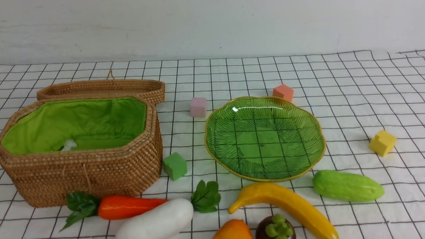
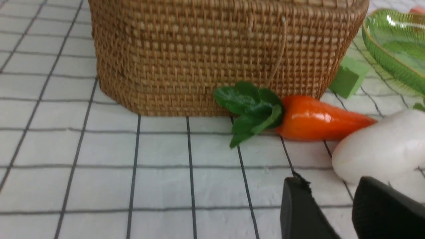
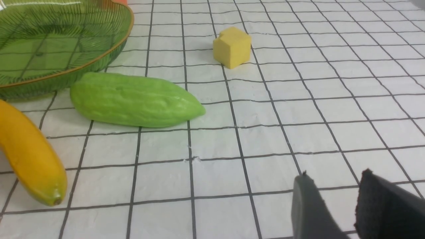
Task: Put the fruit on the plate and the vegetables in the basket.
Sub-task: Take a daikon with your left arm and place it on the basket on the left.
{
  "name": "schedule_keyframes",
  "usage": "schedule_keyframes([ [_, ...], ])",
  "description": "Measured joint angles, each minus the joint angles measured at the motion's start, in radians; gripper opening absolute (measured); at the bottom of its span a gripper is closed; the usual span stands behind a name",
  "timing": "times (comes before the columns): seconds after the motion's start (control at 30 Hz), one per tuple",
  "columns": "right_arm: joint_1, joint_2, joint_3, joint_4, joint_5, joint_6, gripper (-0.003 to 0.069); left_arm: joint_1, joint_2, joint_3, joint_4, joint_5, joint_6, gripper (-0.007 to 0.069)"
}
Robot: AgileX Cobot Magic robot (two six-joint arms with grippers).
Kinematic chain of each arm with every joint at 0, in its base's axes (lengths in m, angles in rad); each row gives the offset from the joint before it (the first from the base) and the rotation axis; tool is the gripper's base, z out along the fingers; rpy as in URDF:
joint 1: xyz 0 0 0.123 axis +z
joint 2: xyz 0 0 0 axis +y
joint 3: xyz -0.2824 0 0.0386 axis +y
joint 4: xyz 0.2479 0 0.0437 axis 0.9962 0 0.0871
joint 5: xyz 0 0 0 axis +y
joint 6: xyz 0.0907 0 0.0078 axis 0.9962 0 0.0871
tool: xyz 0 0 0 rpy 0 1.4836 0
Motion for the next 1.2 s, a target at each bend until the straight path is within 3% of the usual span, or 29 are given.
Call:
schedule_keyframes([
  [0.3, 0.000, 0.000, 0.000, 0.001, 0.000, 0.000, 0.0243, 0.000, 0.000, 0.000, -0.165, -0.391, -0.095, 0.0239],
  [0.4, 0.000, 0.000, 0.000, 0.001, 0.000, 0.000, 0.0243, 0.000, 0.000, -0.035, -0.172, -0.420, -0.100, 0.0239],
  [0.63, 0.000, 0.000, 0.000, 0.001, 0.000, 0.000, 0.0243, 0.000, 0.059, -0.383, -0.175, -0.271, -0.101, 0.0239],
  [0.77, 0.000, 0.000, 0.000, 0.001, 0.000, 0.000, 0.0243, 0.000, 0.197, -0.576, -0.175, -0.114, -0.101, 0.0239],
  [0.83, 0.000, 0.000, 0.000, 0.001, 0.000, 0.000, 0.0243, 0.000, 0.324, -0.701, -0.167, 0.069, -0.101, 0.0239],
  [1.0, 0.000, 0.000, 0.000, 0.001, 0.000, 0.000, 0.0243, 0.000, 0.553, -0.732, -0.154, 0.259, -0.101, 0.0239],
  [1.2, 0.000, 0.000, 0.000, 0.001, 0.000, 0.000, 0.0243, 0.000, 0.773, -0.732, -0.176, 0.302, -0.073, 0.0239],
])
